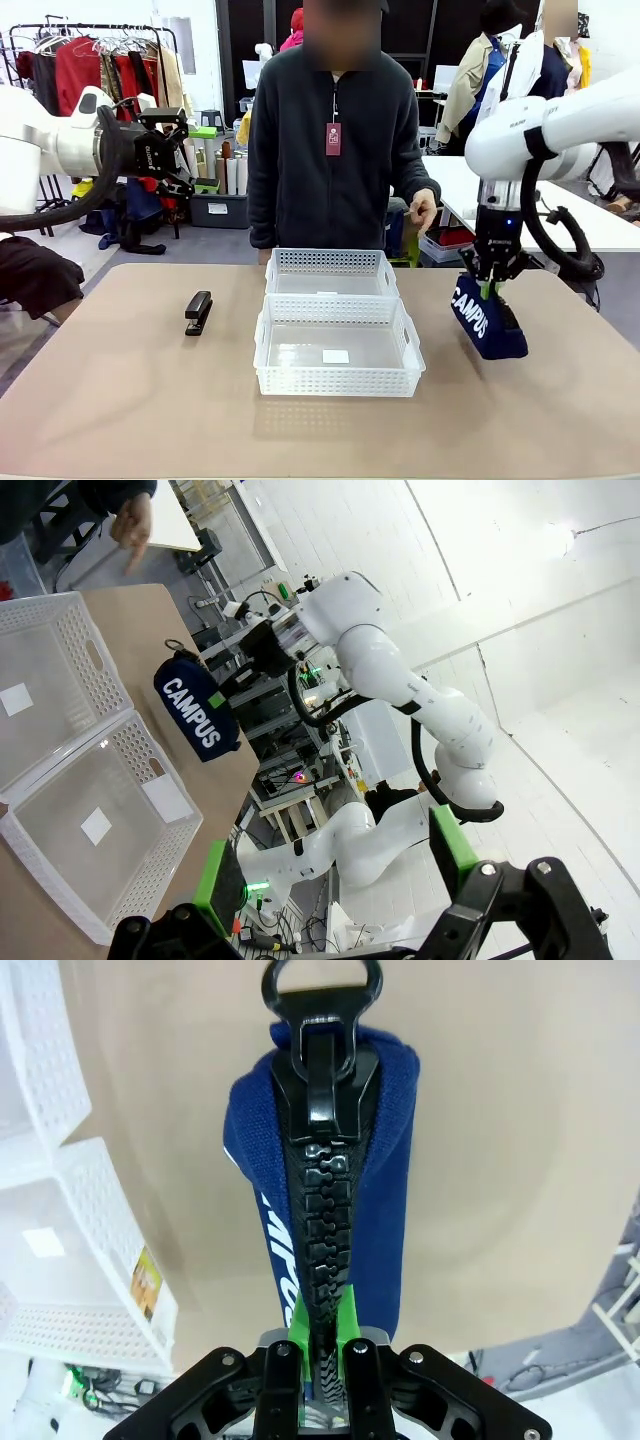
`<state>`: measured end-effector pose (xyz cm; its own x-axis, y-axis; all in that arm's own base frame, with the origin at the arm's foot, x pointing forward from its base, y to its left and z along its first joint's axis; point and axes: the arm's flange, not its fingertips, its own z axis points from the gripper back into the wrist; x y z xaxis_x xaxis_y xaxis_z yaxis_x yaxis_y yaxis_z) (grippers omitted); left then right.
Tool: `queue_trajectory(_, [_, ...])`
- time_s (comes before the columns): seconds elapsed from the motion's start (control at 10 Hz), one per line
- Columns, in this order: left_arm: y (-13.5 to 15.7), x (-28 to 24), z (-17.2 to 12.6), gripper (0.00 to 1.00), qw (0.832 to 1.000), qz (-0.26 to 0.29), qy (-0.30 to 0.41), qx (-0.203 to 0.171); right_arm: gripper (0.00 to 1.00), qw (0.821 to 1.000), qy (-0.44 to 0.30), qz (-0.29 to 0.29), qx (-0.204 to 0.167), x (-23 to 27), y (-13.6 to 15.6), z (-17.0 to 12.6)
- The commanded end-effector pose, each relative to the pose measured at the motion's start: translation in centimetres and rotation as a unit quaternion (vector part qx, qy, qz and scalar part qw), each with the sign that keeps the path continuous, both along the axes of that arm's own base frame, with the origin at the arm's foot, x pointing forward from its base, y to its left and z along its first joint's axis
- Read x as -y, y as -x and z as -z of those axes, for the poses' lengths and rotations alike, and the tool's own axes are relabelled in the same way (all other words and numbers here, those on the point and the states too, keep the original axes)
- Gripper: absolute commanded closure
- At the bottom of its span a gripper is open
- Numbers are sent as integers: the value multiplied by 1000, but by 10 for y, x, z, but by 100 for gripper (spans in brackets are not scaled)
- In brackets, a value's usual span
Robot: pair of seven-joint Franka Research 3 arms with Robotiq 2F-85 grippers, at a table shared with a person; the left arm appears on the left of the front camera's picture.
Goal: Distribute items into two baskets.
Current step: Pick up the Pencil pouch that the person points to.
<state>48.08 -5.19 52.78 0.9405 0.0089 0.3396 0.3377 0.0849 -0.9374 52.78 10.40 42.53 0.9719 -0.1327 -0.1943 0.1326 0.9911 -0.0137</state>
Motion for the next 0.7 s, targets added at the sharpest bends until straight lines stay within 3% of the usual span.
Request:
queue_trajectory(0.0, [0, -1, -2, 0, 1000, -1, 1, 2, 100, 999, -32, -6, 15, -6, 5, -42])
queue_trajectory(0.6, [0, -1, -2, 0, 1000, -1, 1, 2, 100, 997, -56, -24, 54, -31, 18, -199])
